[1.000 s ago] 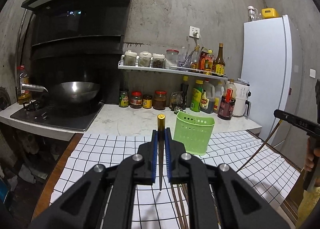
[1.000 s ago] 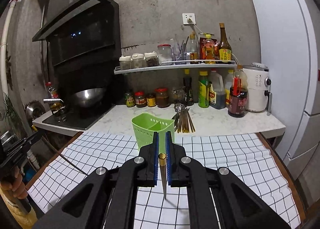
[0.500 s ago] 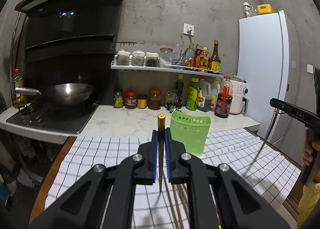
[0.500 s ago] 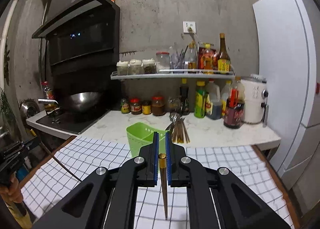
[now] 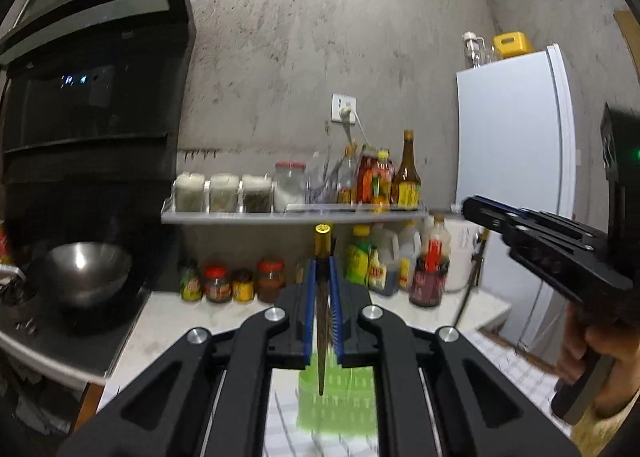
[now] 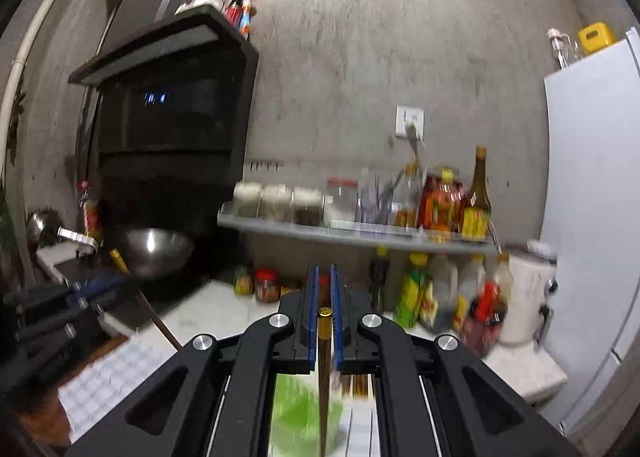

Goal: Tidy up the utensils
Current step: 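Lower the chopsticks into the green holder and open both grippers, then close the right gripper on a lone chopstick while the left gripper grasps another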

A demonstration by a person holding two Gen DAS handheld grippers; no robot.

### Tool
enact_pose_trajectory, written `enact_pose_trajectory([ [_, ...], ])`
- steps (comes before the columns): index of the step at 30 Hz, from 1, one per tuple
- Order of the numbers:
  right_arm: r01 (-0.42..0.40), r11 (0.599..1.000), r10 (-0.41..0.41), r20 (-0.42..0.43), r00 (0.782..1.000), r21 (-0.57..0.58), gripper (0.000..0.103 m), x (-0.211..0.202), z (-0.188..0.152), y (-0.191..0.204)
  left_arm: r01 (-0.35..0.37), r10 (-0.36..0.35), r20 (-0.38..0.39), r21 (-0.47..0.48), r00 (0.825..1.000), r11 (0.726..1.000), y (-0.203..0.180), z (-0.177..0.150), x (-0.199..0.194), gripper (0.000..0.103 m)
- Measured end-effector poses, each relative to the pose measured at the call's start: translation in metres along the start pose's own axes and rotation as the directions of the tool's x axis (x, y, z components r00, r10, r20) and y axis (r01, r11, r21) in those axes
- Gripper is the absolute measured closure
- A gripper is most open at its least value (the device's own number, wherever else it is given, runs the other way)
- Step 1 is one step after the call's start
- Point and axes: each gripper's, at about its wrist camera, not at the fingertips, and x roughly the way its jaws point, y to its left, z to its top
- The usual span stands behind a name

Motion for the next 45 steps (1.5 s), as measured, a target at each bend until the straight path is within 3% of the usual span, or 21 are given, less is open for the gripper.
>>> enact_pose_trajectory([
  [3,-0.004,1.000,0.004,-0.005,1.000,0.010,0.097,0.028,0.003,-0.002,0.016,-0.016,-0.015,-0.003,1.000,1.000,0.000,0.006,0.033,0.096],
  [9,-0.013,1.000,0.016,-0.120,0.993,0.026,0.096,0.060,-0.051,-0.005,0.024,-0.028,-0.160,-0.026,0.987,0.999,0.009,-0.038,0.090,0.096],
  [11,-0.023,0.999,0.028,-0.157,0.987,0.034,0.094,0.057,-0.071,-0.007,0.004,-0.010,-0.204,-0.027,0.979,1.000,0.011,-0.052,0.099,0.096],
  [12,-0.031,0.999,0.038,-0.172,0.984,0.041,0.086,0.053,-0.078,-0.008,-0.001,-0.005,-0.214,-0.031,0.977,1.000,0.013,-0.056,0.099,0.096],
  [13,-0.035,0.998,0.043,-0.183,0.982,0.048,0.068,0.047,-0.085,-0.009,0.000,-0.007,-0.223,-0.034,0.975,0.999,0.014,-0.059,0.098,0.091],
  [14,-0.037,0.998,0.046,-0.187,0.981,0.050,0.060,0.040,-0.088,-0.010,0.000,-0.008,-0.232,-0.033,0.973,0.999,0.015,-0.060,0.094,0.086],
  [15,-0.035,0.998,0.044,-0.188,0.981,0.051,0.056,0.028,-0.092,-0.011,-0.004,-0.003,-0.233,-0.030,0.972,1.000,0.014,-0.061,0.089,0.074],
  [21,-0.010,0.997,0.024,-0.192,0.981,0.077,0.047,-0.043,-0.106,-0.023,-0.038,0.040,-0.184,0.017,0.982,0.999,0.009,-0.056,0.027,0.063],
  [24,-0.006,0.994,0.029,-0.211,0.977,0.105,0.047,-0.080,-0.126,-0.028,-0.078,0.084,-0.200,0.038,0.976,0.996,0.007,-0.070,-0.011,0.061],
  [27,-0.015,0.991,0.052,-0.269,0.962,0.136,0.047,-0.110,-0.163,-0.026,-0.142,0.154,-0.288,0.064,0.945,0.988,0.006,-0.104,-0.045,0.061],
  [30,-0.036,0.986,0.091,-0.344,0.934,0.163,0.048,-0.127,-0.201,-0.017,-0.174,0.187,-0.411,0.069,0.892,0.982,0.009,-0.151,-0.072,0.061],
  [33,-0.004,0.987,0.072,-0.419,0.905,0.161,0.047,-0.135,-0.231,-0.008,-0.190,0.185,-0.520,0.043,0.834,0.981,0.013,-0.198,-0.095,0.061],
  [37,-0.020,0.976,0.135,-0.528,0.839,0.218,0.047,-0.140,-0.267,0.005,-0.182,0.154,-0.625,0.020,0.766,0.983,0.011,-0.245,-0.116,0.061],
  [42,-0.068,0.968,0.207,-0.614,0.762,0.242,0.047,-0.128,-0.288,0.032,-0.188,0.144,-0.662,0.005,0.735,0.982,0.015,-0.259,-0.123,0.061],
  [45,-0.103,0.969,0.227,-0.631,0.742,0.227,0.048,-0.125,-0.293,0.052,-0.189,0.151,-0.670,0.016,0.727,0.982,0.017,-0.259,-0.122,0.061],
])
